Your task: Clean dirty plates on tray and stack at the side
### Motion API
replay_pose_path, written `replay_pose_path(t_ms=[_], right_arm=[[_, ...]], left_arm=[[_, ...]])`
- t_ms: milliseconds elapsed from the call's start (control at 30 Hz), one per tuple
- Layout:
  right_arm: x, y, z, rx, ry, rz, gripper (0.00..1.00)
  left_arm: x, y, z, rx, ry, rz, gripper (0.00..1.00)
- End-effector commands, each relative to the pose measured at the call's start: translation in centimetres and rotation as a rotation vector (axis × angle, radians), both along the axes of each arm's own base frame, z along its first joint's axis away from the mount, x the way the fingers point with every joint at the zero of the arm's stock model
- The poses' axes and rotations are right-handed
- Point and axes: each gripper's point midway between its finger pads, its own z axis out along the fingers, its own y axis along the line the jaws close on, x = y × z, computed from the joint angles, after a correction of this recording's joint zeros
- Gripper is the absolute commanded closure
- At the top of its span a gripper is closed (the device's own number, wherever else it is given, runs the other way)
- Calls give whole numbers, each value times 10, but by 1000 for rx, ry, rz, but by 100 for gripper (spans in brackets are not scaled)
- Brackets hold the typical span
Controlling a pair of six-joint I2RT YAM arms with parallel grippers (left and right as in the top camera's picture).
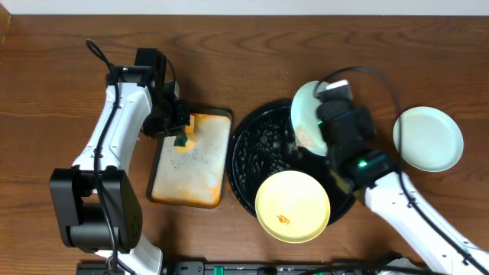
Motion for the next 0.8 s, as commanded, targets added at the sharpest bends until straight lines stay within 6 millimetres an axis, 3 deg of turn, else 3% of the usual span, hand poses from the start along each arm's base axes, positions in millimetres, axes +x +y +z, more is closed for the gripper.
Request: replay_pose_path(t_ms=[0,200,533,767], right_arm=[[-10,-1,41,-219,-107,-57,99],[-26,27,57,-368,-141,2,99],[-39,46,62,-457,-144,55,99],[-41,49,63,-460,-149,59,99]], left_arm=[[0,-1,2,-9,-9,-16,91],[0,-1,2,-9,-9,-16,91],[0,-1,2,-9,-9,-16,91],[0,-1,2,-9,-9,-16,91]])
